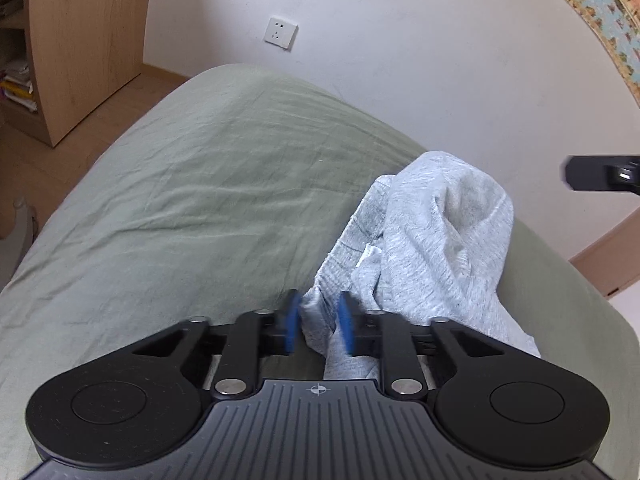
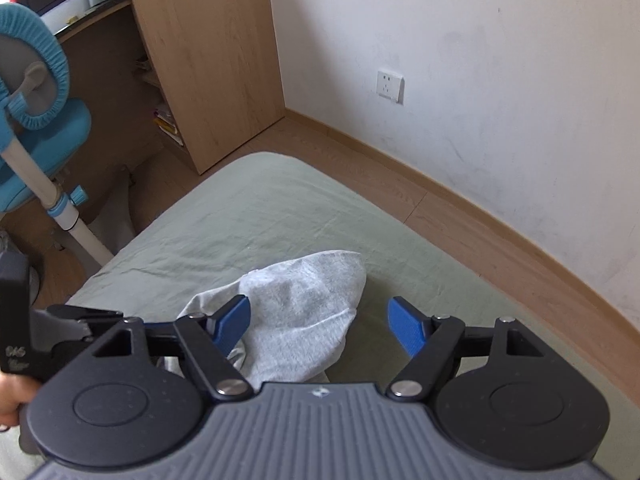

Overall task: Fold clothes
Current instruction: 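Grasp the waistband with the left gripper while the right gripper grasps the waistband beside it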

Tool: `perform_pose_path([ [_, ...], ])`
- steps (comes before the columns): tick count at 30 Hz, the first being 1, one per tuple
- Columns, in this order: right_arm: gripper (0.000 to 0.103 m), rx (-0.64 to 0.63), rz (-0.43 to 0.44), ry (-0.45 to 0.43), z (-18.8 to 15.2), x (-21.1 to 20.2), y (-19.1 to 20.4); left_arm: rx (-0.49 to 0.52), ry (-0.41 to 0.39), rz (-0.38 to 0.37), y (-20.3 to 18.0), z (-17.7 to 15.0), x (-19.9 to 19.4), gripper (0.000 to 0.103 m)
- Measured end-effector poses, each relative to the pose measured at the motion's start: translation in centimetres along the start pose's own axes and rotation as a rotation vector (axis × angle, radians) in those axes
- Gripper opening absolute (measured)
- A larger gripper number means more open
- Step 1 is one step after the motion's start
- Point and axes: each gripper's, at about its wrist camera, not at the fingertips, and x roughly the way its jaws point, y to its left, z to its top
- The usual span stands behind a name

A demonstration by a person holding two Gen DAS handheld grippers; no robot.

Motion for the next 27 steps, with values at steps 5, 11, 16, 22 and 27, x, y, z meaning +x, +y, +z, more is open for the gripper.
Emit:
perform_pose_path([
  [5, 0.073, 0.054, -0.017, 0.007, 1.5, 2.8, -0.7, 0.0, -0.023, -0.039, 0.3, 0.2, -1.3, 0.008],
  [11, 0.073, 0.162, -0.024, 0.057, 2.2, 6.9, -1.1, 0.022, -0.024, -0.041, -0.3, 0.3, -1.4, 0.008],
  [16, 0.073, 0.197, -0.026, 0.132, 1.5, 8.3, -1.2, 0.042, -0.022, -0.044, -1.1, 0.6, -1.7, 0.007],
  [22, 0.008, 0.227, -0.006, 0.188, 1.0, 7.9, -1.4, 0.057, -0.023, -0.038, -1.8, 0.7, -2.0, 0.007],
  [27, 0.008, 0.147, -0.013, 0.142, 0.8, 3.2, -0.7, 0.095, -0.027, -0.041, -2.7, 0.8, -3.3, 0.007],
])
